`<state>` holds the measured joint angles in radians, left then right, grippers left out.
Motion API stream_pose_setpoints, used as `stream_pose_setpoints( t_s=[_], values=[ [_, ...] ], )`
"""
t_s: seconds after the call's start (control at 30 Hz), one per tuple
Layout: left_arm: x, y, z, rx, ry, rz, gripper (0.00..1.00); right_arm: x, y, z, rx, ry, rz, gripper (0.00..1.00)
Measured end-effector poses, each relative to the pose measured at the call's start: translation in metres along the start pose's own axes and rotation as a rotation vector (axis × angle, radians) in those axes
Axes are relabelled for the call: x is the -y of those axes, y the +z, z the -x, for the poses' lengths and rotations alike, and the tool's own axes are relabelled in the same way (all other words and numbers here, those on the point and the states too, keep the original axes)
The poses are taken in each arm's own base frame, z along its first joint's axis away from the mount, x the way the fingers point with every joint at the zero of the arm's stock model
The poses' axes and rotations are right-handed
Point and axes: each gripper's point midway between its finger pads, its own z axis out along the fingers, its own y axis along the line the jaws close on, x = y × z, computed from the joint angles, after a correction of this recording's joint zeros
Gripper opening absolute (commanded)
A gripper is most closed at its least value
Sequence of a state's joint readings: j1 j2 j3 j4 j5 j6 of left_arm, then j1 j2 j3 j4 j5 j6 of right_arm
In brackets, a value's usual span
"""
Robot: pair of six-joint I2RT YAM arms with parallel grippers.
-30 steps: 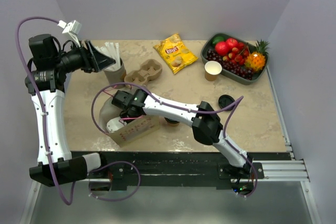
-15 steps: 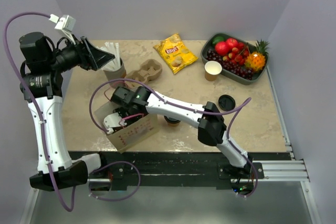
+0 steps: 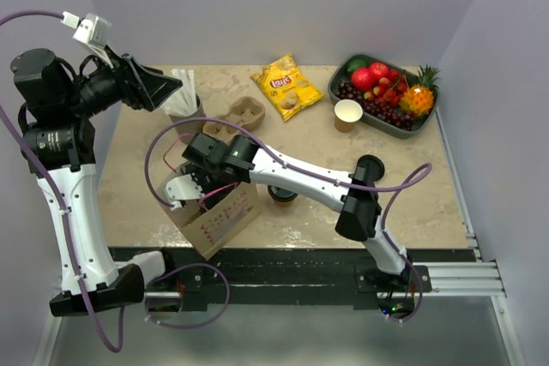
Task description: Pack the takeout coffee
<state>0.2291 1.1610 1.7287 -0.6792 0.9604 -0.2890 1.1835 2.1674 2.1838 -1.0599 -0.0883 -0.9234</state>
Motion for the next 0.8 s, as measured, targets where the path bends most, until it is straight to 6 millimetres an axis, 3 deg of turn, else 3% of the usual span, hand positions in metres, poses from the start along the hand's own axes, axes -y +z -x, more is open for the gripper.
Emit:
stream_pose_setpoints(
  t_s=[0.37,0.53,0.7,0.8],
  values=[
    [-0.022,-0.009,0.01,-0.036,0.096,0.108,0.74,0.027,-0.066,0.024,0.113,0.039,-0.183,0.89],
    [-0.027,-0.02,-0.024,-0.157,0.122,0.127,0.74,0.027,-0.087,0.025,0.142,0.064,-0.218,0.89],
    [-0.015,-0.035,-0.068,-0.273,0.169,0.074,0.78,0.029,-0.116,0.028,0.201,0.104,-0.265,0.9],
    [-0.001,-0.045,-0.082,-0.294,0.214,0.043,0.76,0.028,-0.138,0.033,0.254,0.122,-0.303,0.9]
  ],
)
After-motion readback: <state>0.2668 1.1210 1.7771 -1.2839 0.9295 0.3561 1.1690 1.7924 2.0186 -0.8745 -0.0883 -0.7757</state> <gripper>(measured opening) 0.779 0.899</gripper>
